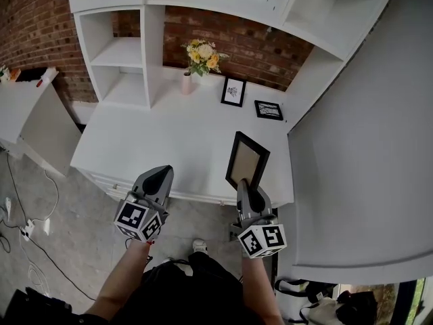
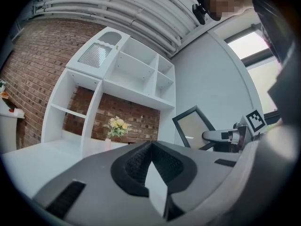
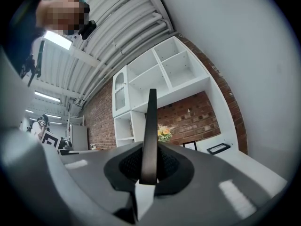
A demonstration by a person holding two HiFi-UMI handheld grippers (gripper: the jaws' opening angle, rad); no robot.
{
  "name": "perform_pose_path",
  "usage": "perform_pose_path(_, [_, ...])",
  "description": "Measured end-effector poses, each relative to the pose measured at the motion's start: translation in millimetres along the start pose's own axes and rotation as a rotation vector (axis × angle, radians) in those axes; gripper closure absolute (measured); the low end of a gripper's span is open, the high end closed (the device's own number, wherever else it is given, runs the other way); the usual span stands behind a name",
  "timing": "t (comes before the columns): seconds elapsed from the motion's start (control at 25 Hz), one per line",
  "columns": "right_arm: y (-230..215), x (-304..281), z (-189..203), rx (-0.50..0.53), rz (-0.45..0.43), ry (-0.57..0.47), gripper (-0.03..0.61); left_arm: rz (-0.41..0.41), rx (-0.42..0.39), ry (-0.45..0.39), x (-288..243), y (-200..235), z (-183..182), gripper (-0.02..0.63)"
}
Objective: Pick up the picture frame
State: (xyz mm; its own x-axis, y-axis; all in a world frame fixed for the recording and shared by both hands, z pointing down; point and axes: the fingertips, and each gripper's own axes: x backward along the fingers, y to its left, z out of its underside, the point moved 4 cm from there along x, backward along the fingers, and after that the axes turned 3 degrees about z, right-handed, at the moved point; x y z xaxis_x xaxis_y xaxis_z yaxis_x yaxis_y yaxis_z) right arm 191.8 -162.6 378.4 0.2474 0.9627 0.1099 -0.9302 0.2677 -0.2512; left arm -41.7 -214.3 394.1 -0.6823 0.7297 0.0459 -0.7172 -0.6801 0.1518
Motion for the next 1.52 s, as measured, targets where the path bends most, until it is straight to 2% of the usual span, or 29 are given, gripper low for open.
perform_pose_path(1.52, [5,1,-17,0.054,0.037,-0.039,0.555,0.025,0.006,-0.043,-2,3,-10,0.604])
